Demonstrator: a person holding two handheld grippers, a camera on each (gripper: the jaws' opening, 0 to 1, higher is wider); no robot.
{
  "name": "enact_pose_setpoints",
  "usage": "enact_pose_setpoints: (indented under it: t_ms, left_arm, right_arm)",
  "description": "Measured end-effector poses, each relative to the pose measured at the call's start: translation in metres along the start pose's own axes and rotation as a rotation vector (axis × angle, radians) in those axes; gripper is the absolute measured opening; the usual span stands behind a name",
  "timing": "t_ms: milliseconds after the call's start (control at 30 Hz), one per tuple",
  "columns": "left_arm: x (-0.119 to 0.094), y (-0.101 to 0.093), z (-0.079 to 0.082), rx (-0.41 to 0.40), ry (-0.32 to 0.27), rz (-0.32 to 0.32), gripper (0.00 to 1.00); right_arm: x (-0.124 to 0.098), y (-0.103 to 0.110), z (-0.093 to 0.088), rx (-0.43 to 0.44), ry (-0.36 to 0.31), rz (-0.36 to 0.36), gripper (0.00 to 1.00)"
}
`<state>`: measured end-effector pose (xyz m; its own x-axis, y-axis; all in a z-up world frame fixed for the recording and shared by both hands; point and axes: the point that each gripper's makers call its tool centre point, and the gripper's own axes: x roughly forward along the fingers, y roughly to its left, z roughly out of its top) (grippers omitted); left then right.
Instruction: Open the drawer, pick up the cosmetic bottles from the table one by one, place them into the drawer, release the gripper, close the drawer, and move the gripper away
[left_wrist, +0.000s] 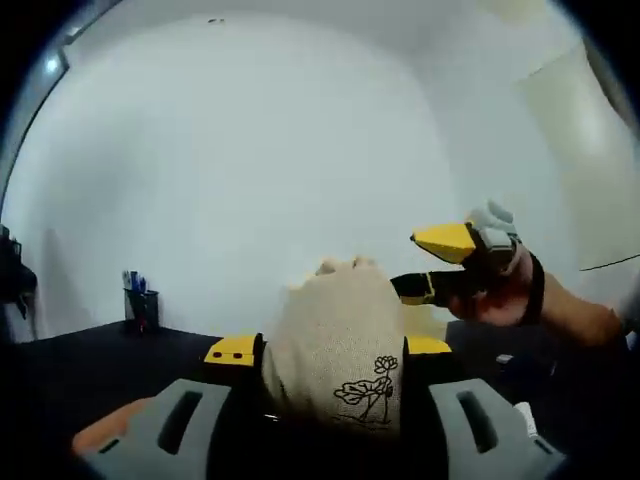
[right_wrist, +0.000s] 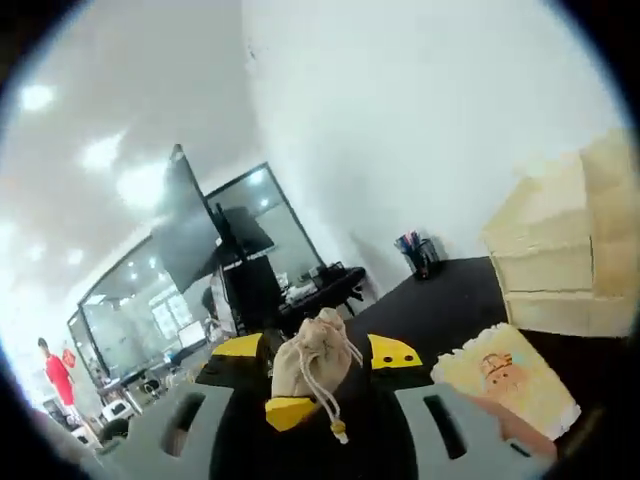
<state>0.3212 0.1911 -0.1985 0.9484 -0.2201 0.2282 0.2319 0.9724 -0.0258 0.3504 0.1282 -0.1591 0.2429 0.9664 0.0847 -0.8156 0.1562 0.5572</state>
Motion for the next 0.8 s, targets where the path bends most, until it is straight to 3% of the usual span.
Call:
enact_pose_setpoints:
  t_ms: [100,267,333,433,467,800]
  left_arm:
    - [-0.001,0.000,0.005,0.044,-0.021,0.019,0.47]
    - [-0.001,-0.005,0.010,0.179,-0.039,0.098,0.47]
    - [-0.002,-0.003,0.011,0.254,-0.037,0.151,0.47]
    - [-0.002,-0.005,0.017,0.391,-0.051,0.211,0.47]
    - [-0.002,-0.006,0.020,0.428,-0.059,0.231,0.47]
    - [0.001,-0.021,0.023,0.714,-0.063,0.300,0.47]
  right_arm:
    - [0.001,-0.007,-0.001,0.006,-0.051,-0.054,0.27]
    - [0.002,0.007,-0.006,0.043,-0.069,-0.022,0.27]
    - [0.002,0.007,-0.005,0.064,-0.081,-0.026,0.27]
    - [0.013,-0.006,0.010,0.098,-0.099,-0.040,0.27]
    - [0.008,0.000,-0.001,0.117,-0.105,-0.045,0.27]
    - [0.003,0.005,-0.016,0.179,-0.136,-0.057,0.20]
